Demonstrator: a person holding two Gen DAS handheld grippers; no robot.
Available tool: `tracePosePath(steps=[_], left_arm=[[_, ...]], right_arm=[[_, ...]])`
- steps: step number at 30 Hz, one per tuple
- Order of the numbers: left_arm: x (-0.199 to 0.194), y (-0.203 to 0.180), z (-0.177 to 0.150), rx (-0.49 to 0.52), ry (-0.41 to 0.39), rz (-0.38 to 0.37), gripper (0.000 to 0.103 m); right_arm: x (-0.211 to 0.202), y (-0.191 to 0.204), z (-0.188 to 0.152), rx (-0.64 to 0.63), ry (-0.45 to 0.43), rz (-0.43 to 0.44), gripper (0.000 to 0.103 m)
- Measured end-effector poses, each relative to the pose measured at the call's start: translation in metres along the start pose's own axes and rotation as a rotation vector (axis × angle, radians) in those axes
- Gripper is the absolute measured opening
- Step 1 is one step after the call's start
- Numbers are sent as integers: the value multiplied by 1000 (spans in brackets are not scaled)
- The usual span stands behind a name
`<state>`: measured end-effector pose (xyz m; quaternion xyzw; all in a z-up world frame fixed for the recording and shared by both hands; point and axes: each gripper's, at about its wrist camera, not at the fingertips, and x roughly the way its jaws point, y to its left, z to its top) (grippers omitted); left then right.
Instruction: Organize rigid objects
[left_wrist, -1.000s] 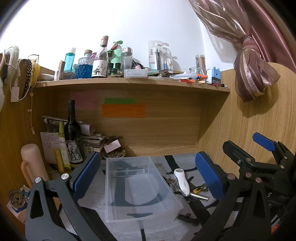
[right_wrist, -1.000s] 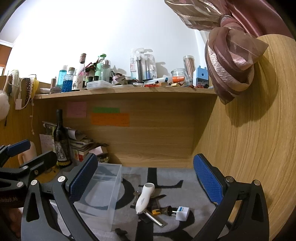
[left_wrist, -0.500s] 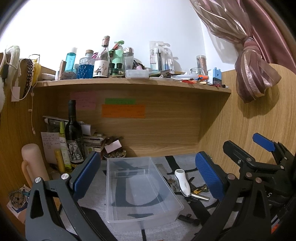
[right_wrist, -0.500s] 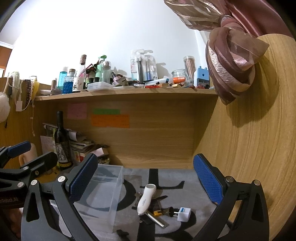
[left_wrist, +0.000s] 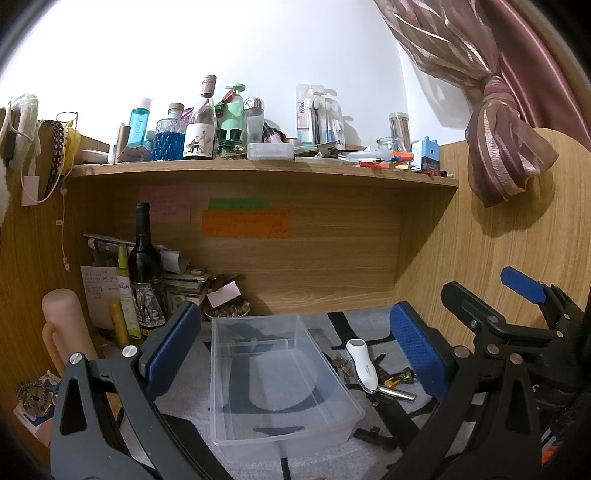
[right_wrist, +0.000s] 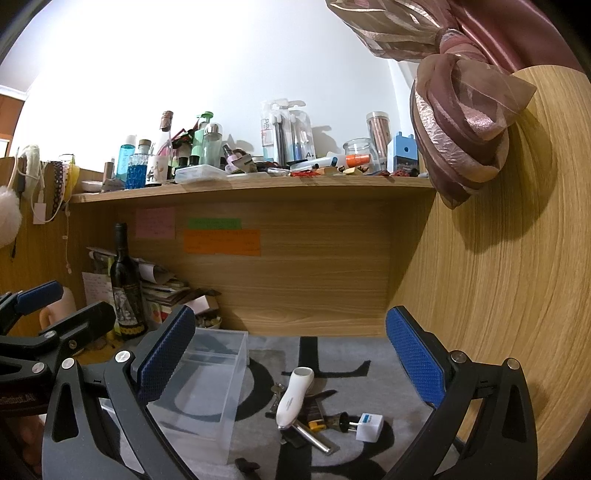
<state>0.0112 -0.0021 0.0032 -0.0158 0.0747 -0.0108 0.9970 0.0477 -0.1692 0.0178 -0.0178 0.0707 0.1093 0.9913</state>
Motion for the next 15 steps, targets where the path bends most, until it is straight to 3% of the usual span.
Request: tracePosePath(steps=[15], left_arm=[[1, -3, 0, -11, 10, -10, 103]], right_arm=[[0, 0, -1, 1, 0, 1, 103]])
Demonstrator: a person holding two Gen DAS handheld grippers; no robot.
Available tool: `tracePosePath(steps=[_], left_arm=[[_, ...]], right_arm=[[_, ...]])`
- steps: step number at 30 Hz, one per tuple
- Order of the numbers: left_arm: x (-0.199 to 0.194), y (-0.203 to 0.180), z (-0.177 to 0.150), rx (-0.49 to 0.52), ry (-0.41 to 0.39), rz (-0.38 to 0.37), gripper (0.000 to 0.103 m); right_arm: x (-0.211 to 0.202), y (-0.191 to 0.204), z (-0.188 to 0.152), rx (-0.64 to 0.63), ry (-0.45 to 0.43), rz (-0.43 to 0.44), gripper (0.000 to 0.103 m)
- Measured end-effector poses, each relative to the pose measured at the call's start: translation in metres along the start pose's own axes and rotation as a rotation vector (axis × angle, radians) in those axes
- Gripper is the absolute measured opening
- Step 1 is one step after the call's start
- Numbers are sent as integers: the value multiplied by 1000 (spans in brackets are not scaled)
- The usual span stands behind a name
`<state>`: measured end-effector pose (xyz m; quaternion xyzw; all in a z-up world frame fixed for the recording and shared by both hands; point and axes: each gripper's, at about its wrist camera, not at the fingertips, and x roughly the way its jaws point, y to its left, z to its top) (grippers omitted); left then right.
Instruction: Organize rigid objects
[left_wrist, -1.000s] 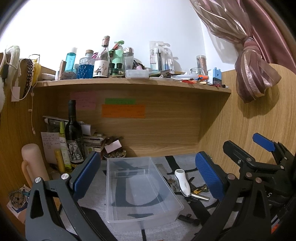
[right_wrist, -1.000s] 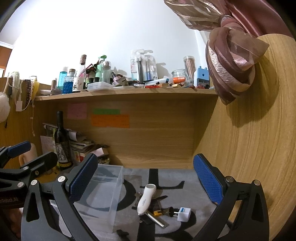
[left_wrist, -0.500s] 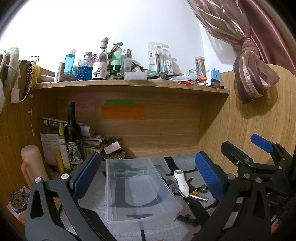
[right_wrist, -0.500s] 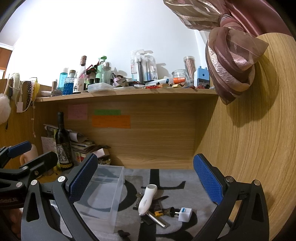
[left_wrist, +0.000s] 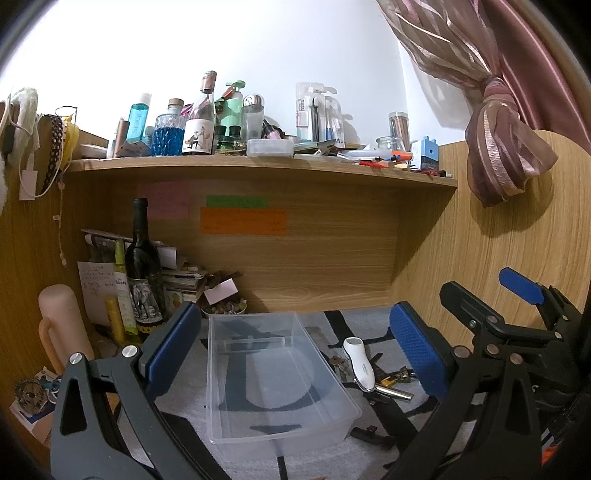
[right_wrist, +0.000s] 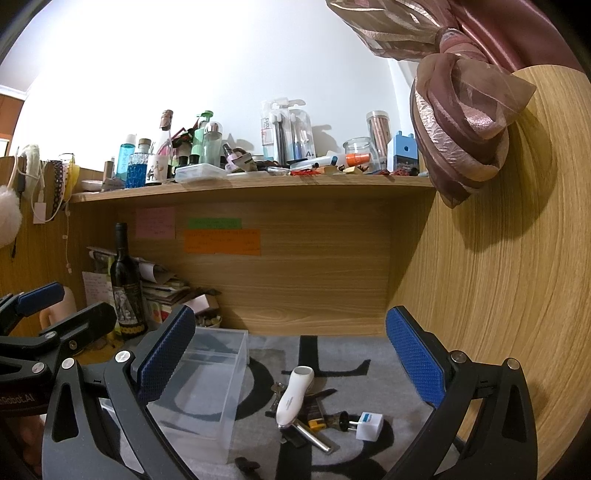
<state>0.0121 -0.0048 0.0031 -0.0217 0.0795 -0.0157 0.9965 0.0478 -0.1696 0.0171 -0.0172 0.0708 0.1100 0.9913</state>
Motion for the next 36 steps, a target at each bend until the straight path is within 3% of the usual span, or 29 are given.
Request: tracePosePath(steps=[9, 16, 19, 24, 26, 30, 34, 36], left_arm=[[16, 15, -4, -46, 54, -20, 103], [63, 65, -18, -140, 242, -53, 103], [84, 84, -25, -155, 324, -14, 83], [119, 119, -41, -203, 465, 25, 76], [130, 124, -47, -192, 507, 40, 67], [150, 127, -57, -161, 586, 28, 54], [168, 129, -67, -167, 671, -11, 28], [175, 130, -72, -181, 705, -40, 26]], right_arm=[[10, 4, -7, -26, 22, 1, 103], [47, -9, -27, -61, 161, -15, 103], [59, -20, -34, -69, 216, -41, 102], [80, -42, -44, -37, 334, -51, 91], [88, -50, -48, -18, 389, -55, 88], [104, -62, -61, 10, 482, -70, 81], [120, -71, -73, 21, 585, -66, 71], [126, -73, -75, 23, 611, -70, 69]])
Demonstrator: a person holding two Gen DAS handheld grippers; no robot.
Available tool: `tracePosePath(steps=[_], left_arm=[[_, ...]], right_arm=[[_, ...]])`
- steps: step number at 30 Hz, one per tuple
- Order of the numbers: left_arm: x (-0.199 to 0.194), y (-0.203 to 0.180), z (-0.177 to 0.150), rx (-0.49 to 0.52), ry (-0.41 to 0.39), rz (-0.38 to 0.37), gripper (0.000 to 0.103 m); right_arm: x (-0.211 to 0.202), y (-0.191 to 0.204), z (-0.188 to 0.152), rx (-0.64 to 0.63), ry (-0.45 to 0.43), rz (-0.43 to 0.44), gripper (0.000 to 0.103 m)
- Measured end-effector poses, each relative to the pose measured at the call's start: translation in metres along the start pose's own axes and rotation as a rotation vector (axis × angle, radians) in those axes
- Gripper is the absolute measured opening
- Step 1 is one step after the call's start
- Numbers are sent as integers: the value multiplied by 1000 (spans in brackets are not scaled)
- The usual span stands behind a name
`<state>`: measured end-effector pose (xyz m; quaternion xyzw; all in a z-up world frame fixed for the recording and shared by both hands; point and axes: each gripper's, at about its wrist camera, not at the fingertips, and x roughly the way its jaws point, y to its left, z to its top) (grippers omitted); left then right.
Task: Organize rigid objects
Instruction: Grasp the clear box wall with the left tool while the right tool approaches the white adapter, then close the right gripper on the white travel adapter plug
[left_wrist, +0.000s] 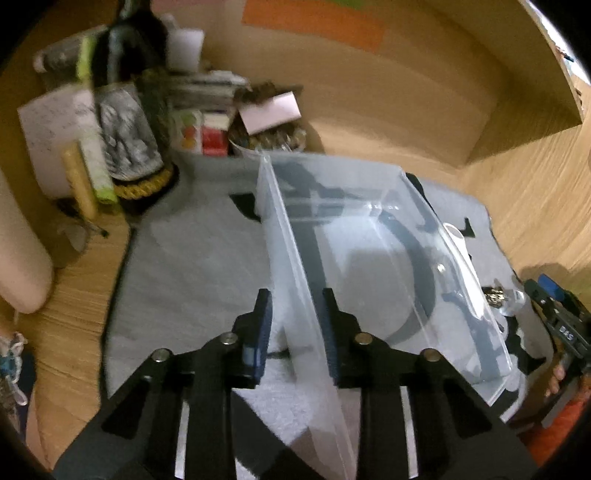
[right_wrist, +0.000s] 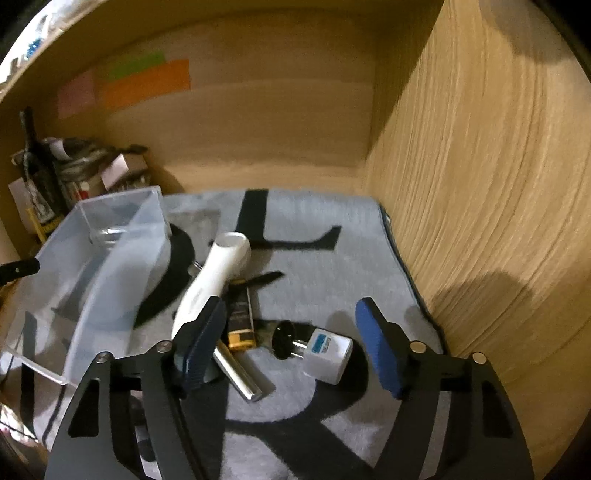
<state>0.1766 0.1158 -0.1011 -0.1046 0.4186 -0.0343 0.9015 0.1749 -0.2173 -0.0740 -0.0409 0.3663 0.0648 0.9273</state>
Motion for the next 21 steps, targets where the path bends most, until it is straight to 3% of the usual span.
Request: tracePosePath(steps=[4, 10, 12, 17, 21], left_arm=[[1, -4, 0, 33, 11, -19, 15], [4, -7, 7, 80, 18, -7, 14], [5, -5, 9, 79, 24, -10, 13], [8, -5, 10, 77, 23, -8, 13], [10, -6, 11, 81, 20, 1, 13]], right_arm=[[4, -6, 1, 13, 33, -14, 69], [25, -23, -11, 42, 107, -62, 69], [32, -28, -16, 52, 141, -68, 62], [44, -41, -27, 102, 215, -66, 58], [52, -48, -35, 138, 260, -44, 44]])
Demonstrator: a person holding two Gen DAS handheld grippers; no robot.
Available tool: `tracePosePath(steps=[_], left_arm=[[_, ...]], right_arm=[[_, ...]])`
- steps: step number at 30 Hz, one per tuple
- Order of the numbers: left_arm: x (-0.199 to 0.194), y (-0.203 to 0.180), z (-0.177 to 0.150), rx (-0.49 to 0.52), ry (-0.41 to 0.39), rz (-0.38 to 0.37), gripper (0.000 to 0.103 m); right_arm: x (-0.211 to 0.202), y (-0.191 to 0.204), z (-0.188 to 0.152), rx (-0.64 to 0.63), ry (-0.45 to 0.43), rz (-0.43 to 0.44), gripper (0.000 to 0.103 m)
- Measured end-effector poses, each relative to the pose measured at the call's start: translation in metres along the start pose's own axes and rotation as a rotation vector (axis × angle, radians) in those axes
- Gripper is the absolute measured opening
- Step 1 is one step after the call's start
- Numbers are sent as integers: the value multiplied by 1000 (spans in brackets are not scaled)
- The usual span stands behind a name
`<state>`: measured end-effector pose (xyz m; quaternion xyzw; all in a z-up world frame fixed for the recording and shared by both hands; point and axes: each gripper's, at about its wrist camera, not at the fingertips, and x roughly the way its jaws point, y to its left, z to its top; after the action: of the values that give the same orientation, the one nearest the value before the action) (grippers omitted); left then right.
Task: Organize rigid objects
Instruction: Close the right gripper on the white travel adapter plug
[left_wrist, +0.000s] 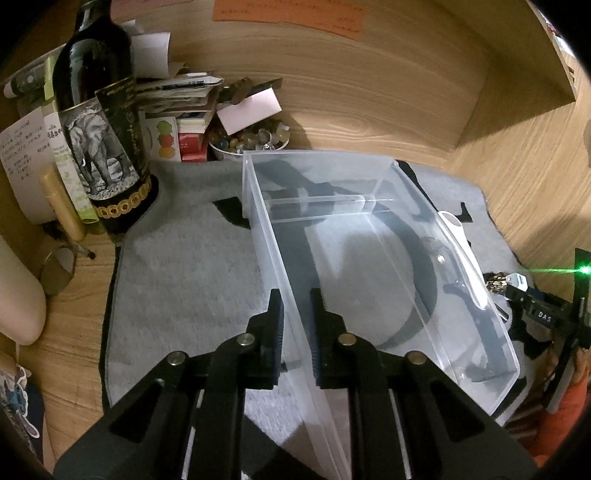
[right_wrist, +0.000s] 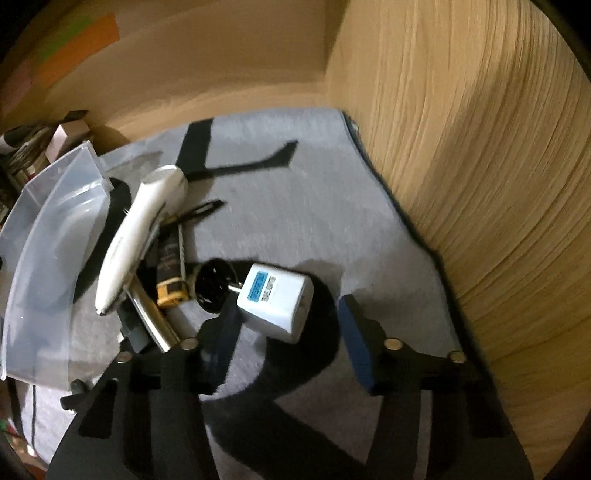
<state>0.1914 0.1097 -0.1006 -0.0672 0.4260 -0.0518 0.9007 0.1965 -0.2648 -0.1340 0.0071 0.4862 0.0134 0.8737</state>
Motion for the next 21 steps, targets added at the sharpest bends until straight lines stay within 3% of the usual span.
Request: tracePosePath(steps=[2, 10, 21], left_arm=[[1, 0, 0, -3, -2, 3, 13], [1, -1, -1, -6, -16, 11, 13], [0, -3, -2, 28, -31, 31, 13]], right_arm=[[3, -2, 0, 14, 6, 26, 34], [-7, 10, 5, -44, -61, -19, 33], [-43, 51, 31, -131, -222, 74, 33]])
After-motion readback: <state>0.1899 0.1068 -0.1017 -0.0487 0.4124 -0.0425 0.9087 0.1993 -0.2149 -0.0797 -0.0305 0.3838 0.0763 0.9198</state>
